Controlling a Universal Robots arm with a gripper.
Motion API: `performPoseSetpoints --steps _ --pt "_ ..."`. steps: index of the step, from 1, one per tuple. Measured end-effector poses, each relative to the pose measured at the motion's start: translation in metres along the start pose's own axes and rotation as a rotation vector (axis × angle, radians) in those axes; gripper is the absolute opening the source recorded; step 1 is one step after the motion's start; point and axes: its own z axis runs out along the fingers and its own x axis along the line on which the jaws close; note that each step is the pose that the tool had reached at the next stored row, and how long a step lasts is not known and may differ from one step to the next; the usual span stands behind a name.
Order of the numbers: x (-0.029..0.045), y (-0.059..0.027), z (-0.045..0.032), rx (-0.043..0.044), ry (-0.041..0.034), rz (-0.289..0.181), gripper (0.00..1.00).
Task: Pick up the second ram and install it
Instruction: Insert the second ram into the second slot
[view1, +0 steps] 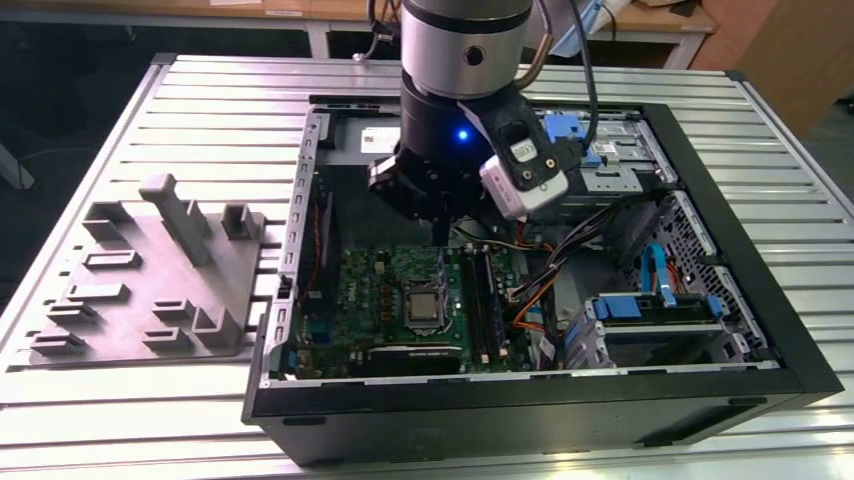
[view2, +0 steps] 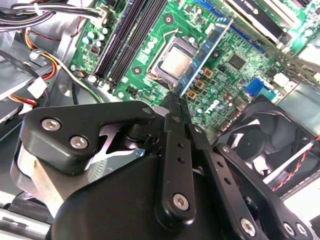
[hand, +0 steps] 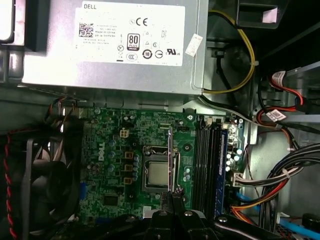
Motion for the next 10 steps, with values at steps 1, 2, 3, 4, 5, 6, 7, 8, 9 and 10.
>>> performPoseSetpoints --steps 1,2,3,4,5,6,7,8,9,10 --pt "0.0 -0.0001 0.0004 -0.0008 -0.0001 0.0 0.11" --pt "-0.0001 -0.0003 0.0008 -0.0015 -0.0001 0.0 0.11" --pt "0.0 -0.0004 0.0014 -0.0022 -0.0001 0.0 0.11" --pt "0.0 -0.0007 0.002 -0.0027 0.0 0.0 0.11" --pt "0.0 -0.0009 0.0027 -0.0034 -0.0001 0.0 0.11" --pt "-0.0002 -0.0012 0.0032 -0.0039 -0.0001 0.0 0.11" --pt "-0.0005 -0.0017 0.0036 -0.0046 -0.0002 0.0 0.11" --pt "-0.0012 -0.0021 0.0039 -0.0055 -0.0002 0.001 0.11" --pt "-0.002 -0.0024 0.0042 -0.0064 -0.0002 0.001 0.11" --pt "-0.0031 -0.0026 0.0045 -0.0075 -0.0003 0.002 0.11"
